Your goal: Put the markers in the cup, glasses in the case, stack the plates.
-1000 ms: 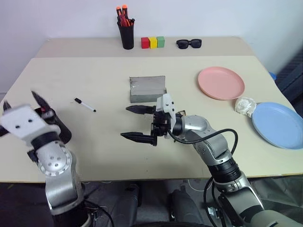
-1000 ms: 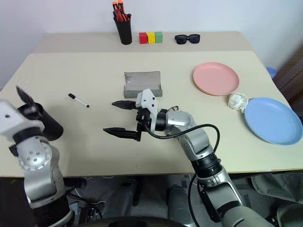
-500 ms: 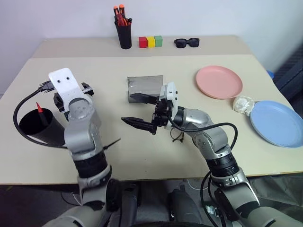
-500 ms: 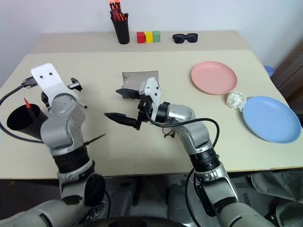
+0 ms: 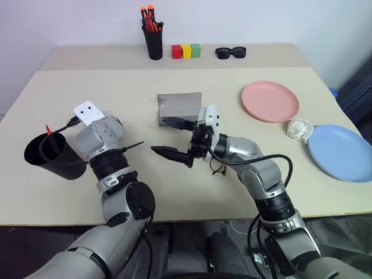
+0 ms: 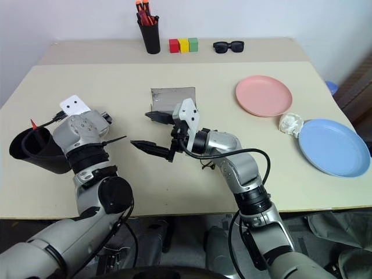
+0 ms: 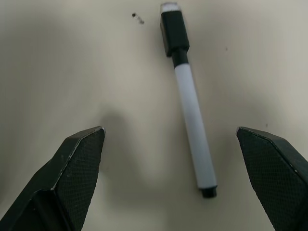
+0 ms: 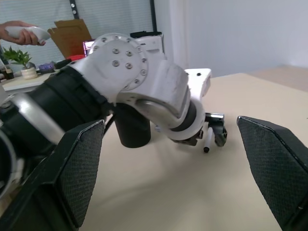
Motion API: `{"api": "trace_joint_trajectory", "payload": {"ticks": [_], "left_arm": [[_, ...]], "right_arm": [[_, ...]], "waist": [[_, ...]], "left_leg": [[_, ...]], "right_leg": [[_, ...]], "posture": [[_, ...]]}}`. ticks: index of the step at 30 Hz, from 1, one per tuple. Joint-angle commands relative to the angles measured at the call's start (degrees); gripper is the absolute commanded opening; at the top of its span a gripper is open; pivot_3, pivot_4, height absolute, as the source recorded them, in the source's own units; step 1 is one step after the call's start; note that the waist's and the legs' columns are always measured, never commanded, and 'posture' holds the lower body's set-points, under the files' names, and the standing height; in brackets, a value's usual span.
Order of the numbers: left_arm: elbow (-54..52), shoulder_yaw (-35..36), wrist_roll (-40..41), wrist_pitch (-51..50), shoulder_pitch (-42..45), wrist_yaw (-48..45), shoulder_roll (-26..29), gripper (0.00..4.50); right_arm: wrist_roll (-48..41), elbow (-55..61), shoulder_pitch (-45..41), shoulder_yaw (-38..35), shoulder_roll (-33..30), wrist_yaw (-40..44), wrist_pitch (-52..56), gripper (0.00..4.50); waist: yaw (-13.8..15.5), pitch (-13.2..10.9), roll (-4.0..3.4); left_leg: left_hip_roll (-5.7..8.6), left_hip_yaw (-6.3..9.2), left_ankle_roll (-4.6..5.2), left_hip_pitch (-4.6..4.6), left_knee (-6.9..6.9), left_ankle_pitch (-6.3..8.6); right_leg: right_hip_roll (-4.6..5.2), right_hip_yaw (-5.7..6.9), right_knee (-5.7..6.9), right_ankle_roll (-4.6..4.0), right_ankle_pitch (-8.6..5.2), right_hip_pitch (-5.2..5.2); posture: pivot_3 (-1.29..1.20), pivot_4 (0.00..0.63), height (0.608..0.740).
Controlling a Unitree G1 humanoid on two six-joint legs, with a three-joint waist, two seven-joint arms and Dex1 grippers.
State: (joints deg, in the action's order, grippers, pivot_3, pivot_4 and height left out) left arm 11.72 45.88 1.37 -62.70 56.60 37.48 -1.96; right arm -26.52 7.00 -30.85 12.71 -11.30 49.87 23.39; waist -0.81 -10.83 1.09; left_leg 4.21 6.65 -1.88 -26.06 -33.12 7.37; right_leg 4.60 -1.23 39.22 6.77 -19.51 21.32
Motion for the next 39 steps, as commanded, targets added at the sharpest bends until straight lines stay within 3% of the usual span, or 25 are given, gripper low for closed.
{"api": "trace_joint_trajectory", "payload": {"ticks": [1,3,9,15,20,24,28,33,39], "left_arm": [[2.6,0.5,1.8,1.0,1.9,1.7,1.3,3.97],[3.2,0.2,2.1,1.0,1.9,2.3,1.6,3.24],[2.5,-0.4,3.1,1.0,1.3,3.0,1.3,0.13],[-0.4,-2.2,5.2,3.3,0.3,1.2,0.7,0.06],[-11.2,-19.3,4.5,14.0,-5.8,-12.6,2.1,0.06],[-21.3,-26.6,5.3,27.8,-11.5,-21.9,3.3,0.06],[-29.9,-31.9,-2.7,37.4,-17.9,-22.1,8.3,0.06],[-38.8,-33.0,-11.2,42.6,-27.3,-20.4,13.3,0.06],[-48.7,-27.9,-16.0,44.1,-41.4,-18.6,13.2,0.06]], "right_arm": [[0.1,2.7,0.1,0.2,-1.7,0.5,1.1,4.5],[1.2,2.1,0.2,0.5,-2.6,0.1,1.1,4.5],[3.8,0.5,0.2,1.0,-3.5,-0.9,1.1,4.5],[5.5,-0.6,-0.2,1.1,-3.0,-1.6,0.4,4.5],[7.3,-2.2,-0.6,1.2,-2.7,-2.2,-1.4,4.5],[7.7,-2.9,-0.9,1.0,-2.2,-2.3,-2.4,4.5],[4.8,-2.1,-1.0,-0.3,-1.6,-0.6,-1.8,4.5],[-2.9,2.1,-0.4,-2.0,-2.2,4.3,1.8,4.5],[0.6,-2.2,-1.7,-0.9,-0.5,2.6,-2.1,4.5]], "waist": [[0.1,0.0,0.0],[0.1,0.0,0.0],[0.2,0.0,0.0],[0.1,0.0,0.0],[0.0,0.0,0.0],[0.0,0.0,0.0],[-0.3,0.0,-0.03],[-0.1,0.0,-0.04],[0.1,0.0,-0.05]], "left_leg": [[0.0,0.0,0.0,0.0,0.0,0.0],[0.01,0.0,0.0,0.0,0.0,0.0],[0.02,0.0,0.0,0.0,0.0,0.0],[0.03,0.0,-0.01,0.0,-0.01,-0.01],[0.02,-0.04,-0.08,-0.01,0.03,-0.05],[0.01,-0.06,-0.12,-0.02,0.03,-0.07],[-0.03,-0.08,-0.05,-0.01,0.09,-0.03],[-0.02,-0.08,-0.01,0.0,0.1,-0.01],[-0.02,-0.03,0.0,0.02,0.08,-0.01]], "right_leg": [[0.01,-0.01,0.0,0.0,0.0,0.0],[0.01,0.0,0.0,0.0,0.0,0.0],[0.02,0.0,0.01,0.0,0.0,-0.01],[0.04,0.0,0.01,0.0,0.0,-0.01],[0.03,-0.03,0.02,0.0,0.01,0.02],[0.03,-0.06,-0.01,-0.01,0.01,0.02],[0.01,-0.1,-0.01,-0.03,0.01,0.06],[0.01,-0.15,-0.01,-0.03,0.01,0.06],[0.01,-0.12,-0.03,-0.04,0.0,0.06]], "posture": [[0.0,0.15,0.734],[0.0,0.15,0.734],[0.0,0.15,0.734],[0.0,0.15,0.734],[0.0,0.15,0.734],[0.0,0.15,0.734],[0.0,0.15,0.734],[0.0,0.15,0.734],[0.0,0.15,0.734]]}}
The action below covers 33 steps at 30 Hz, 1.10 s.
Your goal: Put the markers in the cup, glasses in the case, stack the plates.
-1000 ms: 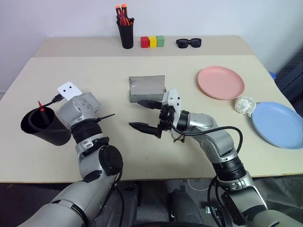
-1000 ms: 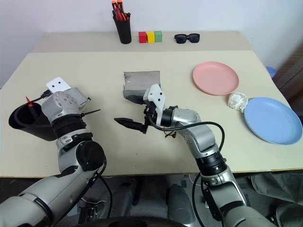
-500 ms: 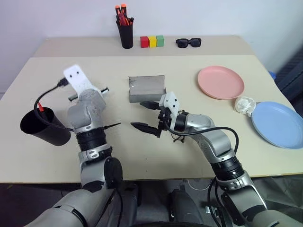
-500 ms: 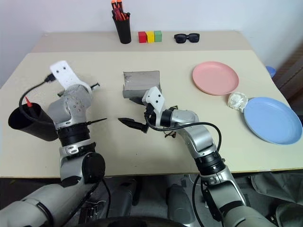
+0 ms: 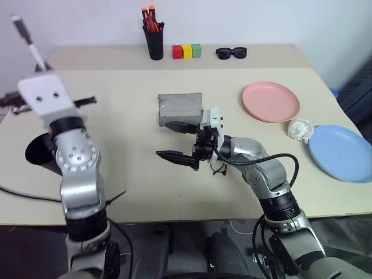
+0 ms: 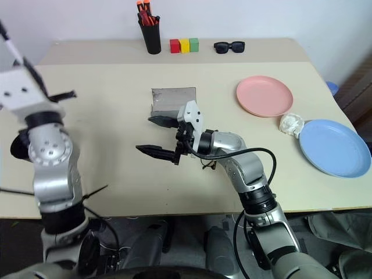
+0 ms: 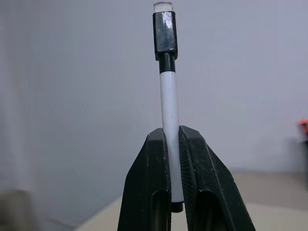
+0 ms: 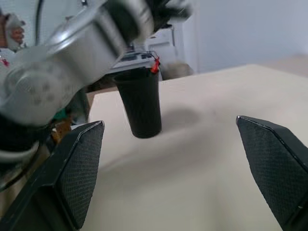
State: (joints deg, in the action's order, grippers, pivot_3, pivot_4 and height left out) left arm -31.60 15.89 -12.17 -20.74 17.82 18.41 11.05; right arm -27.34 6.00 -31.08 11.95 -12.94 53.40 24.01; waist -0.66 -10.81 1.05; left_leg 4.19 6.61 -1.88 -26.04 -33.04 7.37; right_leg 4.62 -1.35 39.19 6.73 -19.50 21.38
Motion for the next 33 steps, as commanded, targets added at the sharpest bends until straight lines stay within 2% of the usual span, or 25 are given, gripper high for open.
{"api": "trace_joint_trajectory", "payload": {"ticks": [1,5,13,30,33], "left_arm": [[-6.3,2.8,-2.8,2.4,-4.4,0.6,0.0,0.06],[-8.3,5.0,-2.4,4.0,-10.5,0.7,-2.0,0.06],[-9.0,5.8,-4.0,6.9,-17.4,2.6,-6.7,0.06],[-4.5,5.5,-2.5,12.9,-23.0,4.2,-12.8,0.06],[-4.5,5.0,-3.1,12.8,-22.8,4.5,-13.4,1.13]], "right_arm": [[2.0,-2.1,-1.7,0.0,1.5,-1.2,-3.4,4.5],[3.3,-4.9,-2.3,0.5,2.5,-0.8,-5.3,4.5],[4.3,-7.1,-3.0,1.0,3.6,0.3,-6.9,4.5],[4.6,-5.8,-2.1,0.9,3.9,0.1,-6.9,4.5],[4.6,-5.9,-2.2,0.9,4.0,0.2,-6.8,4.5]], "waist": [[0.0,0.0,0.0],[0.0,0.0,-0.01],[0.0,0.0,-0.01],[0.0,0.0,-0.01],[0.0,0.0,-0.01]], "left_leg": [[-0.01,0.01,0.0,0.0,0.0,0.0],[0.0,-0.01,0.0,0.01,0.0,0.0],[-0.01,0.0,0.0,0.02,0.0,0.01],[-0.01,0.0,0.01,0.02,0.0,0.03],[-0.01,0.01,0.0,0.02,0.0,0.03]], "right_leg": [[-0.01,0.02,0.0,-0.01,0.0,0.01],[0.01,0.01,-0.01,-0.01,0.0,0.04],[0.02,0.02,-0.01,-0.02,0.0,0.04],[0.04,0.04,-0.04,-0.03,-0.01,0.05],[0.03,0.05,-0.05,-0.04,-0.01,0.05]], "posture": [[0.0,0.15,0.734],[0.0,0.15,0.734],[0.0,0.15,0.734],[0.0,0.15,0.734],[0.0,0.15,0.734]]}}
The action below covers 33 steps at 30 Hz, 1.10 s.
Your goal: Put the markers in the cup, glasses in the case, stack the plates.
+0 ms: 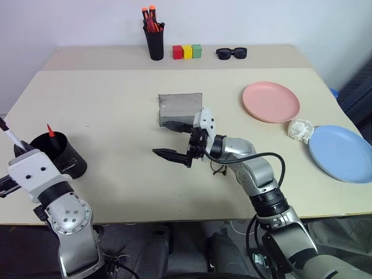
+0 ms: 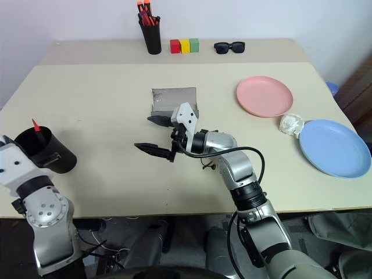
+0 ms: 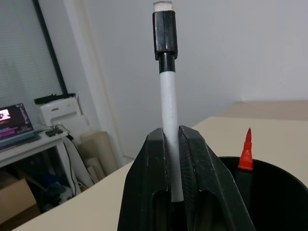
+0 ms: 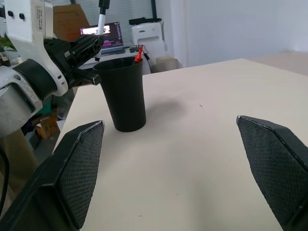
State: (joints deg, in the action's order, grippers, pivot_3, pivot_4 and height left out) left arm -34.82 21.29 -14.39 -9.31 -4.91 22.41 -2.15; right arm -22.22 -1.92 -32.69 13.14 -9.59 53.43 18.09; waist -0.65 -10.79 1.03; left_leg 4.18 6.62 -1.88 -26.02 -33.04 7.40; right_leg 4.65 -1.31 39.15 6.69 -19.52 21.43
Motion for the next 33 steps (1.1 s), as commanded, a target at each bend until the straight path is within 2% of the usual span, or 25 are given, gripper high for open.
{"api": "trace_joint_trajectory", "payload": {"ticks": [1,4,13,18,21,23,26,27,31,33], "left_arm": [[-1.2,-0.6,-1.2,1.2,0.1,0.6,-0.3,1.59],[-1.2,-0.9,-1.6,1.0,0.4,0.8,-0.5,3.1],[-1.0,-0.4,-0.7,1.8,0.2,0.2,-0.5,3.1],[-2.4,-1.5,-0.9,1.3,4.1,-2.1,2.4,3.1],[-2.3,-6.3,0.9,-1.0,12.0,-9.0,6.9,3.1],[-2.1,-7.6,2.2,-2.1,14.2,-11.4,8.0,3.1],[4.6,-16.3,6.5,-15.6,23.1,-25.7,13.6,3.99],[7.0,-18.5,7.7,-19.3,25.5,-29.5,15.3,4.48],[19.6,-23.0,12.7,-23.3,33.8,-42.0,20.6,4.48],[26.7,-24.6,14.4,-21.2,37.9,-47.4,22.5,4.48]], "right_arm": [[-0.6,2.1,-0.6,-0.3,0.6,0.2,-0.9,4.5],[-0.6,2.1,-0.7,-0.2,0.6,0.3,-0.8,4.5],[-0.7,2.4,-0.6,-0.1,0.6,0.3,-0.5,4.5],[-0.8,2.8,-0.5,-0.2,0.4,0.2,-0.2,4.5],[-0.6,2.6,-0.7,-0.5,0.1,0.0,-0.1,4.5],[-0.6,2.6,-0.8,-0.6,0.0,-0.1,0.0,4.5],[-0.2,2.8,-1.6,-1.9,-0.9,-1.6,0.6,4.5],[-0.1,2.9,-1.9,-2.2,-1.3,-2.1,0.8,4.5],[2.7,4.0,-2.2,-2.4,-4.6,-4.5,1.8,4.5],[4.3,4.7,-1.9,-2.4,-6.7,-5.3,1.6,4.5]], "waist": [[0.0,0.0,0.0],[0.0,0.0,0.0],[0.0,0.0,0.0],[0.1,0.0,0.0],[0.3,0.0,0.0],[0.1,0.0,-0.01],[-0.1,0.0,-0.03],[0.0,0.0,-0.04],[-0.4,0.0,-0.06],[-0.5,0.0,-0.06]], "left_leg": [[0.0,-0.01,0.0,0.0,0.0,0.0],[0.0,0.0,0.0,0.0,0.0,0.0],[0.0,0.0,0.0,0.0,0.0,0.0],[0.0,0.02,0.0,0.0,0.0,0.0],[0.01,0.06,-0.01,0.0,-0.01,0.0],[0.04,0.07,-0.01,0.0,-0.03,0.0],[0.03,-0.02,0.04,0.0,0.02,0.01],[0.01,0.04,0.0,-0.01,0.03,-0.02],[0.0,0.02,-0.03,0.01,0.04,-0.05],[0.0,0.03,-0.03,-0.01,0.09,-0.05]], "right_leg": [[0.0,0.0,0.0,0.0,0.0,0.0],[0.0,0.0,0.0,0.0,0.0,0.0],[0.0,0.0,0.0,0.0,0.0,0.0],[-0.01,0.02,0.0,0.0,0.0,0.01],[-0.01,0.1,-0.04,0.0,0.0,0.0],[-0.01,0.12,-0.05,0.0,0.0,-0.02],[-0.01,0.02,-0.05,0.02,0.01,-0.08],[-0.08,0.05,0.0,0.01,0.0,-0.07],[-0.1,0.02,0.03,0.0,0.0,-0.09],[-0.09,0.02,0.02,0.0,0.0,-0.05]], "posture": [[0.0,0.15,0.734],[0.0,0.15,0.734],[0.0,0.15,0.734],[0.0,0.15,0.734],[0.0,0.15,0.734],[0.0,0.15,0.734],[0.0,0.15,0.734],[0.0,0.15,0.734],[0.0,0.15,0.734],[0.0,0.15,0.734]]}}
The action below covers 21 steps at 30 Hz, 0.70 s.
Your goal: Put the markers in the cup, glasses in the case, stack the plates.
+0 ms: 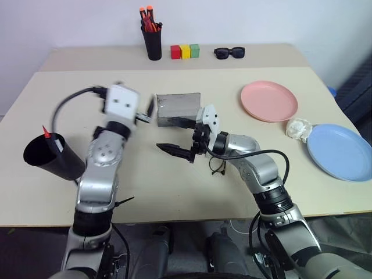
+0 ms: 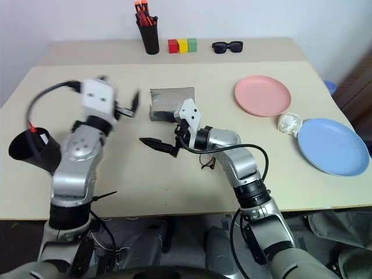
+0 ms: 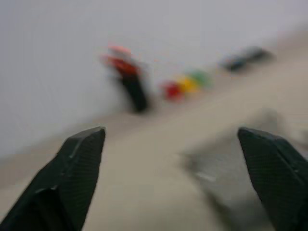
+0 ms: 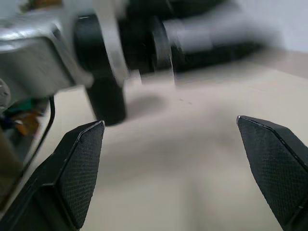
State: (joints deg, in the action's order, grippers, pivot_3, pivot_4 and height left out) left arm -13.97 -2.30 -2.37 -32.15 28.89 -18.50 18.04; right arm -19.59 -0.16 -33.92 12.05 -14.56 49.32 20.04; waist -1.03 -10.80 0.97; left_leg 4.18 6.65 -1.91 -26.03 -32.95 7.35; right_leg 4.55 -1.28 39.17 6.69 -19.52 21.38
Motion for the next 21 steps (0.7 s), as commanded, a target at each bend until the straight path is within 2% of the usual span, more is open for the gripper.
{"api": "trace_joint_trajectory", "payload": {"ticks": [1,5,11,19,21], "left_arm": [[10.6,-1.8,3.0,2.4,6.7,-9.1,3.0,4.48],[29.4,-4.2,6.0,5.7,16.9,-21.3,4.4,4.48],[53.8,-7.7,4.3,16.9,29.4,-33.5,3.5,4.48],[72.3,-11.1,-0.6,27.6,37.2,-40.1,1.5,4.48],[76.1,-11.5,-2.0,29.5,38.7,-40.2,1.0,3.98]], "right_arm": [[2.0,3.7,-0.3,-1.8,-3.1,-1.3,-0.4,4.5],[2.5,7.5,1.6,-5.0,-9.4,-2.0,1.2,4.5],[2.9,13.6,7.8,-8.9,-19.5,-1.1,2.3,4.5],[3.0,20.2,15.5,-12.6,-22.9,-4.5,4.1,4.5],[2.8,22.2,17.2,-13.4,-23.0,-5.5,5.1,4.5]], "waist": [[0.0,0.0,-0.03],[0.4,0.0,-0.02],[0.3,-0.1,0.03],[0.0,-0.1,0.05],[0.2,-0.1,0.06]], "left_leg": [[-0.02,0.0,0.0,0.0,0.02,0.0],[0.0,0.0,0.0,-0.02,0.01,-0.01],[0.06,0.01,0.06,-0.21,-0.05,0.02],[0.03,0.0,0.08,-0.27,-0.06,0.02],[0.05,0.02,0.1,-0.3,-0.09,0.03]], "right_leg": [[-0.01,0.0,-0.01,0.0,0.0,0.02],[0.04,0.01,-0.02,0.0,0.0,-0.01],[0.13,0.08,-0.1,0.02,-0.01,0.05],[0.12,0.09,-0.07,0.03,-0.01,0.11],[0.13,0.12,-0.08,0.05,-0.02,0.09]], "posture": [[0.0,0.15,0.734],[0.0,0.15,0.734],[0.0,0.15,0.734],[0.0,0.15,0.734],[0.0,0.15,0.734]]}}
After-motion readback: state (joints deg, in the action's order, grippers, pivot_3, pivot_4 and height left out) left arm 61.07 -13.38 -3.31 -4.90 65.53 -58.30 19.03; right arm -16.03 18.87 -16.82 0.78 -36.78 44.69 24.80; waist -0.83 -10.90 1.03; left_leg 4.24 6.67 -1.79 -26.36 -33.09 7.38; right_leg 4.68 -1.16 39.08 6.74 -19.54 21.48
